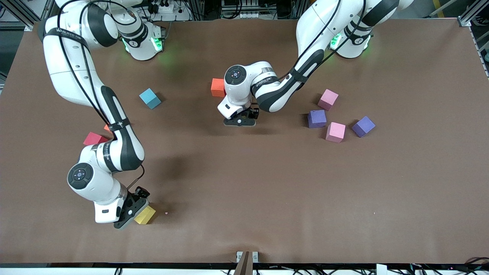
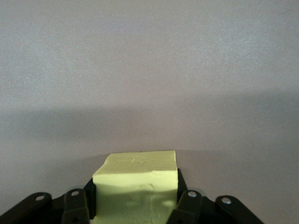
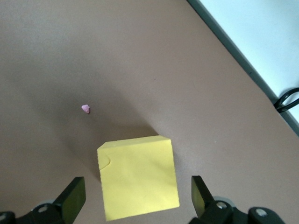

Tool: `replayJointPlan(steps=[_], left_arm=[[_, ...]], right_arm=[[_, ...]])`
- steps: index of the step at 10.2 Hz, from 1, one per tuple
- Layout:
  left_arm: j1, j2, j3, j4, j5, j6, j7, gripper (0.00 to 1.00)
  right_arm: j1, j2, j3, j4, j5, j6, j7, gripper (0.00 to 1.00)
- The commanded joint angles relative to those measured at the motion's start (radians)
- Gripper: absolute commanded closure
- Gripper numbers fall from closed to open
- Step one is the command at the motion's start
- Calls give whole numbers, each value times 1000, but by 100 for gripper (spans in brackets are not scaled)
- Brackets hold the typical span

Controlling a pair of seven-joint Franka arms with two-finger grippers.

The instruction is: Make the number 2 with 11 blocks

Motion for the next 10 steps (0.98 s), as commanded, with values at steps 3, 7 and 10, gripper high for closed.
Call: replayJointPlan(steps=[3, 7, 10], left_arm=[[-18, 7, 11, 17, 32, 2, -38, 56], [-32, 13, 12, 14, 34, 2, -43, 40], [-15, -3, 11, 11, 32, 1, -52, 0]], right_arm=[[-7, 60, 15, 60, -22, 40, -17, 0], [-11, 101, 16, 48, -54, 83, -12, 0], [-4, 97, 16, 34, -43, 87, -9, 19]])
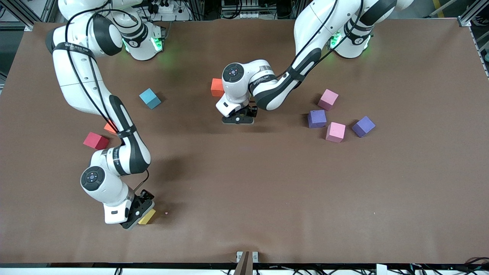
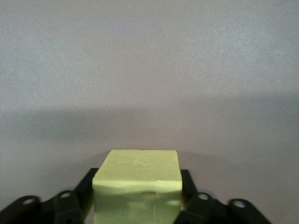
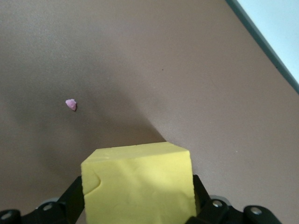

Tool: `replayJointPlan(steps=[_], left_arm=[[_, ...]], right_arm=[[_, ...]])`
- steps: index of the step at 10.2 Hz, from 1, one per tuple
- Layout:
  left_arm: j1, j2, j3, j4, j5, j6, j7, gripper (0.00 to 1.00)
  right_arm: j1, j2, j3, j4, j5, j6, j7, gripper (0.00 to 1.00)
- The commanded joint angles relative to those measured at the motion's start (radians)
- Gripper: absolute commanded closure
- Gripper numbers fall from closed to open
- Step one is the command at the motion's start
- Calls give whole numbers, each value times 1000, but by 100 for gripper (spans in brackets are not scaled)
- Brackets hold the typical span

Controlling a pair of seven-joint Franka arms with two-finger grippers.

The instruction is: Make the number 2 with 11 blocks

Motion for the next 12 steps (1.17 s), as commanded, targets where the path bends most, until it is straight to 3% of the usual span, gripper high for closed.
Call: replayJointPlan(steps=[1, 2, 3, 4, 5, 7, 8, 10, 12], left_arm=[[4, -22, 3, 10, 23, -4, -36, 0], [15, -46, 3, 12, 14, -13, -38, 0], [33, -77, 3, 9, 3, -31, -38, 0], [54, -117, 3, 4, -16, -68, -62, 0], [93, -158, 1, -25, -20, -100, -72, 0], [186, -229, -14, -127, -20, -99, -67, 0], [238, -255, -25, -184, -20, -96, -62, 0], [364, -286, -86, -290, -18, -81, 6, 0], [525, -348, -168, -446, -7, 29, 66, 0]], right_arm=[[-3, 2, 18, 1, -1, 1, 0, 40], [0, -19, 35, -2, 8, -10, 9, 50], [5, -40, 41, -10, 8, -13, 13, 52], [10, -51, 41, -22, 10, -11, 12, 71], [7, -73, 45, -42, 10, -13, 12, 78], [-6, -168, 64, -147, 11, -42, 15, 66], [-1, -235, 61, -257, 48, -54, 48, 64], [42, -390, 52, -449, 208, -64, 84, 64], [80, -481, 58, -586, 215, -67, 188, 64]])
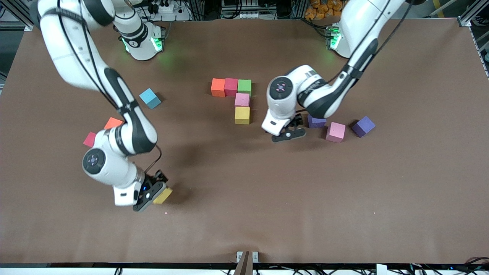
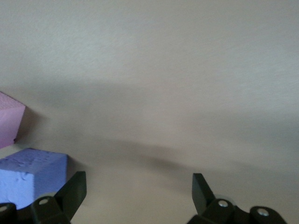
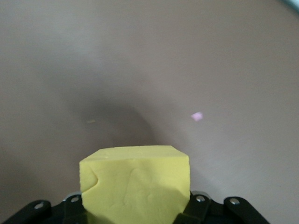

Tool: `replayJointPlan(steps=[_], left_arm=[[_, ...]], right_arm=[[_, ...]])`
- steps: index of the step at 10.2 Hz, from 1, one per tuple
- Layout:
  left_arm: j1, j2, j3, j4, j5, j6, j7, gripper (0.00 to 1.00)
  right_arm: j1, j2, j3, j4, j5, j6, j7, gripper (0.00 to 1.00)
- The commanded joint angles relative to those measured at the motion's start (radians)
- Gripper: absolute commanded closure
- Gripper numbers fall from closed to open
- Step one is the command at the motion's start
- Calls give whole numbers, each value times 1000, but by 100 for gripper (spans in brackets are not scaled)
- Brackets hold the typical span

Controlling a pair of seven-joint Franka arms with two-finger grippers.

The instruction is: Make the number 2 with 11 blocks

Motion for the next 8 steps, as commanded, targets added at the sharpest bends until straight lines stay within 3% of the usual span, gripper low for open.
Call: replayJointPlan(steps=[1, 3, 5, 8], left_arm=[[185, -133, -105, -221, -5, 123, 76, 0], [336, -172, -192, -301, -5, 128, 137, 0], [471, -164, -283, -333, -5, 128, 145, 0], [505, -140, -297, -364, -11, 146, 143, 0]], right_arm=[[51, -165, 5, -211, 21, 5, 37, 64], [109, -232, 4, -263, 21, -77, 61, 64], [210, -292, -1, -346, 20, -29, 94, 64], [353, -295, -6, -403, 15, 5, 173, 64]])
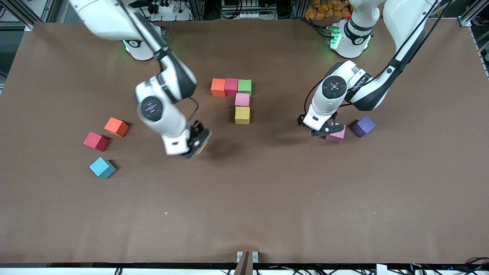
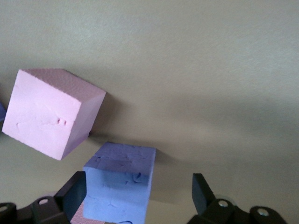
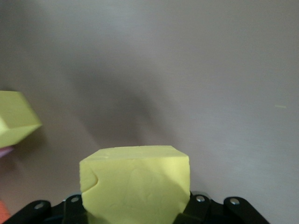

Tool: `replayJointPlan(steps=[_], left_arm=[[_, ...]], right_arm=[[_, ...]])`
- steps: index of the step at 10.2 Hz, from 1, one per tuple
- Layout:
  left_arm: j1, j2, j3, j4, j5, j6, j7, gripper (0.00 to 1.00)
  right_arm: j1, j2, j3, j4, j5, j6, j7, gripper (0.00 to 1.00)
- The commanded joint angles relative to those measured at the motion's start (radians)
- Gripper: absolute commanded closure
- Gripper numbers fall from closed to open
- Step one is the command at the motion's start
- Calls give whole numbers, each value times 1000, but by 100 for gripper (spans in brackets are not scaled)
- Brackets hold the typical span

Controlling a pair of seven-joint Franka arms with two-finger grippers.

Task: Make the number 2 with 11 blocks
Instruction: 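Carry the yellow with the right gripper while the left gripper reaches blue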

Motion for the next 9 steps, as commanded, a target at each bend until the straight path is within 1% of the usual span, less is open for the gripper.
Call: replayJointPlan(steps=[1, 2, 3, 5, 6, 7, 8, 9], left_arm=[[25, -2, -18, -45, -11, 44, 11, 0], [31, 4, -18, -52, -11, 44, 11, 0], [33, 7, -18, -60, -10, 44, 11, 0], [38, 20, -16, -65, -10, 44, 14, 0], [38, 21, -15, -65, -10, 44, 14, 0], [45, 21, -15, -65, -10, 44, 15, 0], [50, 14, -16, -60, -8, 37, 18, 0], [50, 4, -16, -59, -8, 26, 28, 0]], right_arm=[[83, -35, -13, -84, 9, 51, 31, 63], [86, -35, -11, -110, -19, 76, 28, 60], [92, -34, -8, -129, -87, 91, 23, 60], [100, -32, -5, -179, -262, 206, 10, 60], [100, -23, -4, -201, -310, 266, -6, 60], [102, -21, 3, -218, -312, 291, -7, 60], [105, -26, 33, -228, -312, 295, -3, 61], [106, -24, 49, -230, -312, 296, 3, 62]])
